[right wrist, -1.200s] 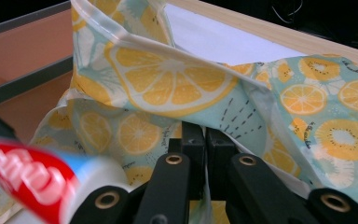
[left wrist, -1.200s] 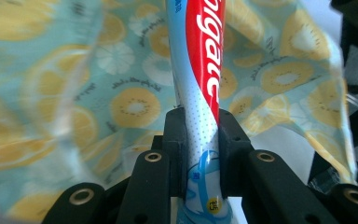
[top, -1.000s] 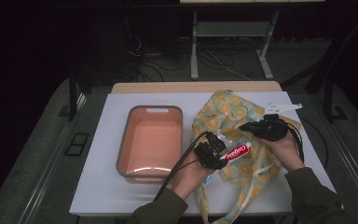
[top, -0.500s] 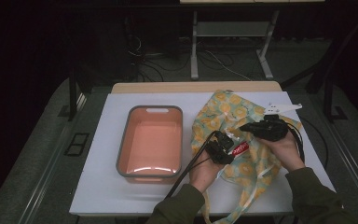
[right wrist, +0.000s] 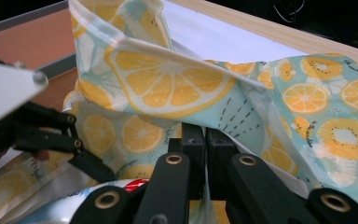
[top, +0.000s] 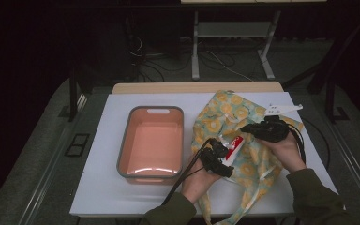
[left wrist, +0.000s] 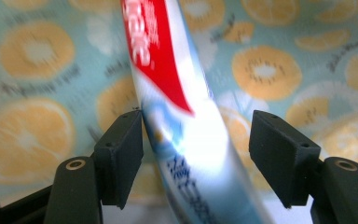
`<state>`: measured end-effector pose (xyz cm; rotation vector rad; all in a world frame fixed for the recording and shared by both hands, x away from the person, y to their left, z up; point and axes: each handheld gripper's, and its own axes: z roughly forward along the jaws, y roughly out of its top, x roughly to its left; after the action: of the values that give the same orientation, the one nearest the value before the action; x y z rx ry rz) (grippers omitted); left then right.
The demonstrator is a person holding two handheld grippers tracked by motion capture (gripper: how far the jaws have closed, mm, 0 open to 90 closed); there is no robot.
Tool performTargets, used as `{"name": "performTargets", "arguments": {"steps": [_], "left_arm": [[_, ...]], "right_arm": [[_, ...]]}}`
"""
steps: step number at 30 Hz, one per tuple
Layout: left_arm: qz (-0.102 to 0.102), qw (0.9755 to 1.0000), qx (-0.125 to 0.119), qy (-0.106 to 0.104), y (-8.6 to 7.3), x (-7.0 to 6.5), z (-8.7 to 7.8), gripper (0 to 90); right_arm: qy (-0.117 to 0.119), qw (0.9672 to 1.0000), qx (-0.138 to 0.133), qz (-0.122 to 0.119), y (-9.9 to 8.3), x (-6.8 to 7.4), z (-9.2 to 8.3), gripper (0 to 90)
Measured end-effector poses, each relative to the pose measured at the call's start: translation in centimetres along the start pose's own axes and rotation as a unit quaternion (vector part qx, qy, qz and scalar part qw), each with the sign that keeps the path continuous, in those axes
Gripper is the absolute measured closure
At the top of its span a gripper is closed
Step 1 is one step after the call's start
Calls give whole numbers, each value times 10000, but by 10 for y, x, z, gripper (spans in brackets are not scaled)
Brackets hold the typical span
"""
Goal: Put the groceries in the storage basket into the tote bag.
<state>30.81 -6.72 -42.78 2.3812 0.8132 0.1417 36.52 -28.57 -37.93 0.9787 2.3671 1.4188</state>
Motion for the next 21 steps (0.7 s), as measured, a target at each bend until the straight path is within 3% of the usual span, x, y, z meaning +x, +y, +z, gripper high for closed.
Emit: {"name": "performTargets", "arguments": {"steps": [6,10,15,17,21], "left_arm": [[-46,9999,150,-46,-13,-7,-3,351],[-136,9998,107,54,-22,-11,-12,407],[-113,9998,-71,138,-24,-14,-21,565],[-124,9993,-228,276,-21,-13,-24,662],[-239,9988,-365,233,-14,-7,-22,758]], "right_arm": [[-4,10000,-11,12,0,-1,-1,880],[-6,10000,-10,10,-1,-1,-2,880],[-16,10000,-7,2,0,0,-1,880],[-6,10000,-1,-6,0,1,0,880],[-11,10000,15,-19,0,1,1,880]]}}
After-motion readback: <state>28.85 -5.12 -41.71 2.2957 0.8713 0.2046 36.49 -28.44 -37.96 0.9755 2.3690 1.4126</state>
